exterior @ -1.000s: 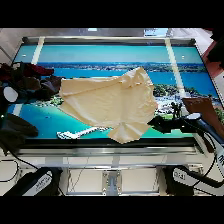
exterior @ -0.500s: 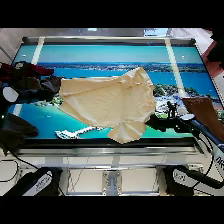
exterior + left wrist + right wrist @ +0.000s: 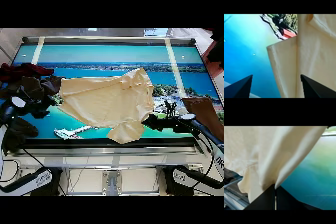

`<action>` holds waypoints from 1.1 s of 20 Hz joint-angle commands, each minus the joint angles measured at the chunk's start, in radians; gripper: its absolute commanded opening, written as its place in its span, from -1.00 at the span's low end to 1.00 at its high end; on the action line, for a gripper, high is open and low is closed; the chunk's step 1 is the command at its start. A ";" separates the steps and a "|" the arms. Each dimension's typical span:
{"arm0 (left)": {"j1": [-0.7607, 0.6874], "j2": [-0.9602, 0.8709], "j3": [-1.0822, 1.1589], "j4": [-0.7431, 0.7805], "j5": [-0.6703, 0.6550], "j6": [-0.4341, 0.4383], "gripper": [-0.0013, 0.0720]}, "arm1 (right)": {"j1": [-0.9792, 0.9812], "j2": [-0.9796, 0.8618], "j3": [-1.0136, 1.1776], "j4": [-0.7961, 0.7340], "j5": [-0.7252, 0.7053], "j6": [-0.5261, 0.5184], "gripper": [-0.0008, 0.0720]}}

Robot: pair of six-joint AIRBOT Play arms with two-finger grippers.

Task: Fold the shirts.

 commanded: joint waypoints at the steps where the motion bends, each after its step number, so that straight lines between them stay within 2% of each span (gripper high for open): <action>1: 0.016 -0.110 -0.015 -0.273 0.043 0.087 0.86 | 0.001 0.001 0.000 0.057 0.040 -0.036 -0.89; 2: 0.016 -0.130 -0.015 -0.286 0.047 0.088 0.86 | 0.001 0.001 0.000 0.062 0.053 -0.037 -0.89; 4: 0.016 -0.156 -0.015 -0.283 0.047 0.091 0.71 | 0.001 0.001 0.000 0.063 0.063 -0.037 -0.89; 11: 0.016 -0.181 -0.015 -0.287 0.120 0.087 0.70 | 0.001 0.001 0.000 0.120 0.065 -0.067 -0.89; 12: 0.016 -0.181 -0.015 -0.287 0.133 0.086 0.66 | 0.001 0.001 0.000 0.132 0.065 -0.071 -0.89; 16: 0.015 -0.194 -0.015 -0.288 0.139 0.087 -0.04 | 0.001 0.001 0.000 0.172 0.064 -0.098 -0.89; 19: 0.014 -0.216 -0.015 -0.295 0.134 0.091 -0.11 | 0.001 0.001 0.000 0.185 0.064 -0.112 -0.89; 22: 0.014 -0.231 -0.015 -0.296 0.133 0.091 -0.34 | 0.001 0.001 0.000 0.201 0.066 -0.116 -0.89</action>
